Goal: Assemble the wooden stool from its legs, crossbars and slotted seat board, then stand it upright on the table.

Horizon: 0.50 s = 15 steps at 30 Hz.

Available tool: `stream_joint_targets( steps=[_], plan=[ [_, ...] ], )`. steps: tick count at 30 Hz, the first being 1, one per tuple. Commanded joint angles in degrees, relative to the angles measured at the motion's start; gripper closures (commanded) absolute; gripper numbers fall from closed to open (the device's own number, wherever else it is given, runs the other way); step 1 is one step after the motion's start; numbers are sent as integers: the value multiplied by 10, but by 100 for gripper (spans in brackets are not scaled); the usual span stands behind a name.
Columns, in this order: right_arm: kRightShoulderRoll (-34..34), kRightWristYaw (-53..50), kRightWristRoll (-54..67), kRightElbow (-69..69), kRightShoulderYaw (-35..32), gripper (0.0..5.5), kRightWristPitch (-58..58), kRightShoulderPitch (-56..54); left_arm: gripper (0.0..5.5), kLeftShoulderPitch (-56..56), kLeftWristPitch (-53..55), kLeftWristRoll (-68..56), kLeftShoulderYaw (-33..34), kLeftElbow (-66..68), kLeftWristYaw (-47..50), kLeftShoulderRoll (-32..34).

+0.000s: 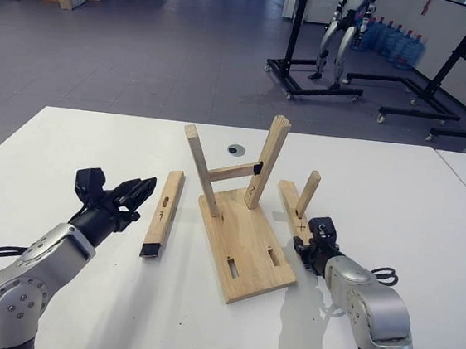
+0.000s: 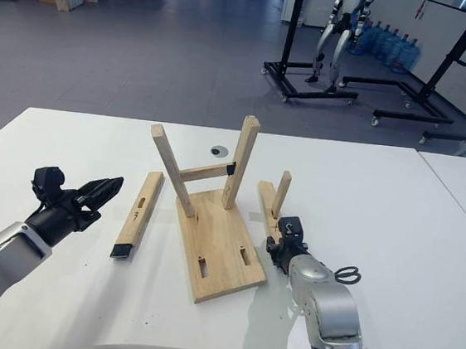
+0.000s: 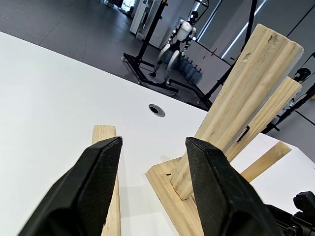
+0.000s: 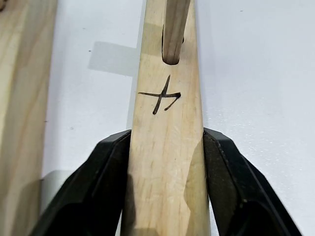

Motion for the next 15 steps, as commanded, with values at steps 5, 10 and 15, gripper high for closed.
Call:
stream_joint_targets(
  steps=[5, 10, 15],
  plan=[
    [-10, 30, 15, 25, -88, 339, -11, -46, 194, -17, 5, -19, 7, 5, 2, 4],
    [-82, 138, 112, 73, -242, 345, -72, -151, 193, -60, -5, -198, 70, 34, 7, 20],
    [-191, 273, 359, 156, -442, 346, 11, -302, 193, -160, -39, -501, 185, 80, -19, 69]
  ],
)
